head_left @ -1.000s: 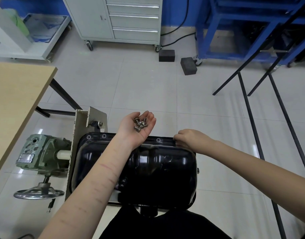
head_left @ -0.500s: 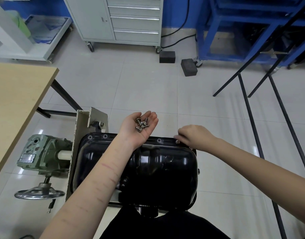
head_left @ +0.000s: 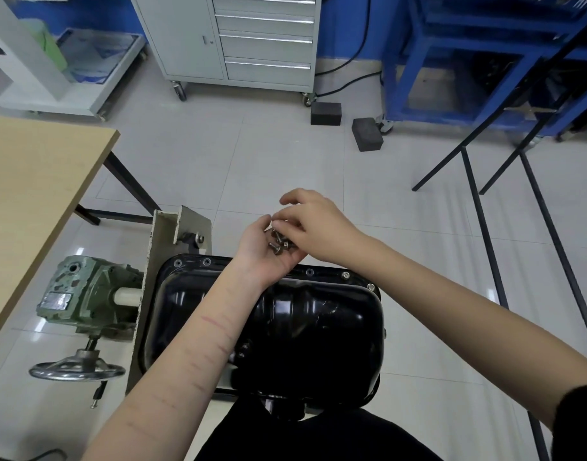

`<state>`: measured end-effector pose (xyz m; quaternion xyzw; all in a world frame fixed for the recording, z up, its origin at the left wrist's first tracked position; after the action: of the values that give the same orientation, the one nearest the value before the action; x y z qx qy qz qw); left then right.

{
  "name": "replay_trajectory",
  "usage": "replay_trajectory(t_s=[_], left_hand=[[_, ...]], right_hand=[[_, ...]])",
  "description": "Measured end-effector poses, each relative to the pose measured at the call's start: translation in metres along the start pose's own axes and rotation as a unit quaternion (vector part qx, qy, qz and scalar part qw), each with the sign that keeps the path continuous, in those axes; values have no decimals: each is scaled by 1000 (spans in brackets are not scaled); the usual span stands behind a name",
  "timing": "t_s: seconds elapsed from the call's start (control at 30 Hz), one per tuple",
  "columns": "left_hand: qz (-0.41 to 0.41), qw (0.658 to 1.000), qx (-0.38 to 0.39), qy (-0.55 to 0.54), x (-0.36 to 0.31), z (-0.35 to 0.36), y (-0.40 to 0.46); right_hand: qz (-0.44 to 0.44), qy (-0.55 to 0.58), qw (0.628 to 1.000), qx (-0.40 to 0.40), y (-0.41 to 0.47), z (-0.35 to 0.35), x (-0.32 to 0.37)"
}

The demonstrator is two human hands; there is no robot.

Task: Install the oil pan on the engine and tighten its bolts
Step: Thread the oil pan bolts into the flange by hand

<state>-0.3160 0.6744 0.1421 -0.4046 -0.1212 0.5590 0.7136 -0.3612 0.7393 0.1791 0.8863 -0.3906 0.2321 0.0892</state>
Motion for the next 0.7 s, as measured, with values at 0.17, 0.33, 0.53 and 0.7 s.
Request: replay_trajectory(t_s=[0.17, 0.33, 0.53, 0.7], left_hand=[[-18, 998, -14, -58, -1, -4, 1], [4, 999, -5, -49, -3, -6, 5], [17, 999, -36, -28, -6, -10, 7], [37, 996, -44, -71, -11, -12, 7]], right_hand=[[-49, -47, 998, 15, -2, 3, 3], [12, 197, 979, -54, -3, -10, -4], [118, 512, 839, -140, -4, -13, -44], [207, 426, 881, -17, -20, 34, -78]])
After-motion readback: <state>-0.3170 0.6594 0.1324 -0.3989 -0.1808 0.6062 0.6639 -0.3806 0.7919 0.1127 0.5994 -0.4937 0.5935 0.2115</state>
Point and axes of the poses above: each hand's wrist, its own y-axis towards the middle knuckle, its own z-axis out of the palm, x = y × z, the point moved 4 cm from there along y, towards the middle knuckle, and after that the axes turned 3 degrees about -x, right-handed, at the moved point
